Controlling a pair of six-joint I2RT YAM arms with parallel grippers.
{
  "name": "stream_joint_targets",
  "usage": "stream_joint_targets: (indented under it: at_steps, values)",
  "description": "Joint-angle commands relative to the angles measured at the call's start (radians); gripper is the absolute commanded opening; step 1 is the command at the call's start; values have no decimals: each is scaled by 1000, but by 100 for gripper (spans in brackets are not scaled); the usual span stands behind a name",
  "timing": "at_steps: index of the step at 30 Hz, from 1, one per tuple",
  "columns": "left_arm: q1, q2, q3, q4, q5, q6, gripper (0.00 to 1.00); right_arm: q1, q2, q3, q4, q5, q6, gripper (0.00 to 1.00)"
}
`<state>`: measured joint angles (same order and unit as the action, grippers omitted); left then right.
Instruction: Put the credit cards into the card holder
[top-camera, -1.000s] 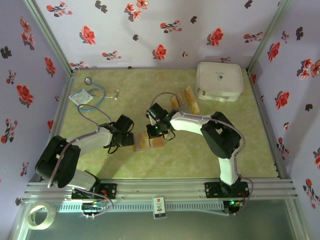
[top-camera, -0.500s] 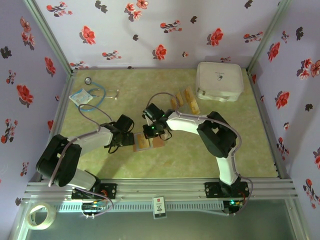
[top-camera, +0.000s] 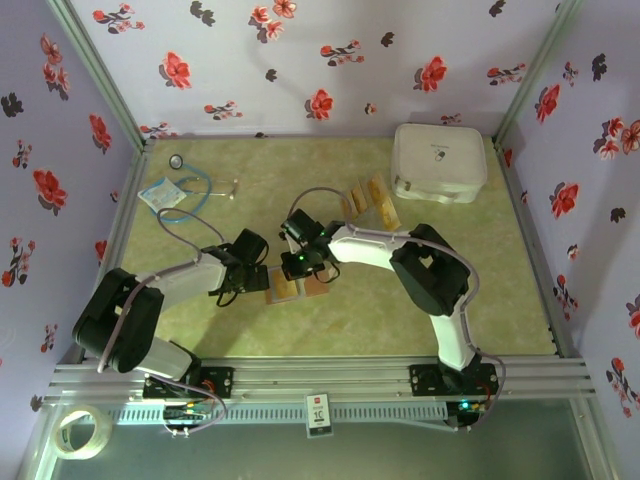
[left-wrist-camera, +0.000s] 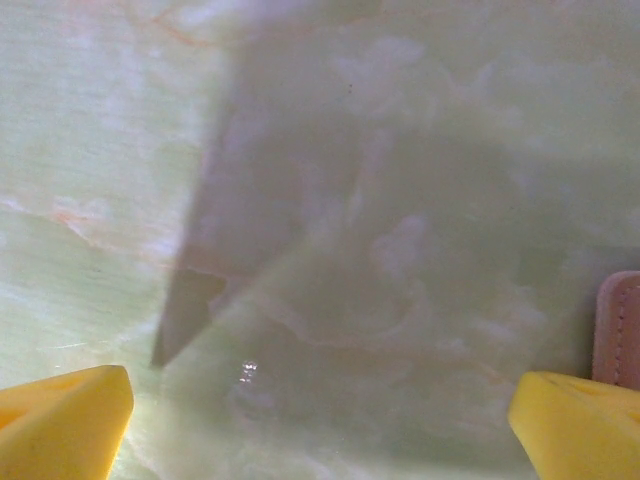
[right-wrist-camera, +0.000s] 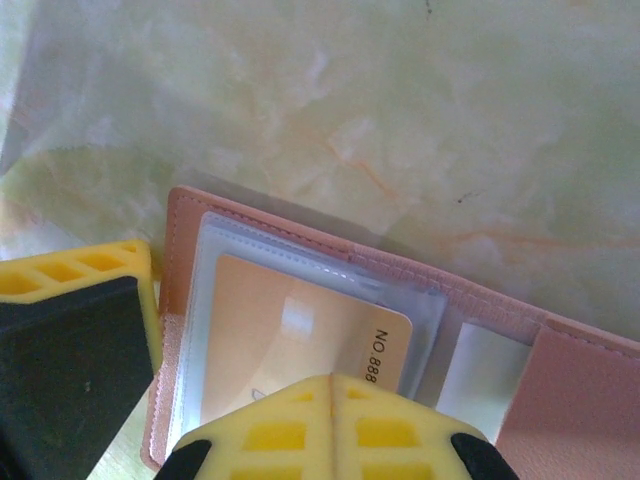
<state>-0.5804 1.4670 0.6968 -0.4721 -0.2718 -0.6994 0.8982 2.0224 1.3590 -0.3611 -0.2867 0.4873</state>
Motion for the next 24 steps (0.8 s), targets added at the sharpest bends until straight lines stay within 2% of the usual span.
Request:
stream_joint_targets:
  at_steps: [1,11,24]
  values:
    - [-9,47,-5,29,14,11,100,-20,-79,-40,-1,30,10,0]
    - [-11,54,-3,32,14,11,100,-54,-73,-93,19,14,16,0]
    - [-13,55,-7,34,17,14,100,-17,-8,-47,31,-8,32,0]
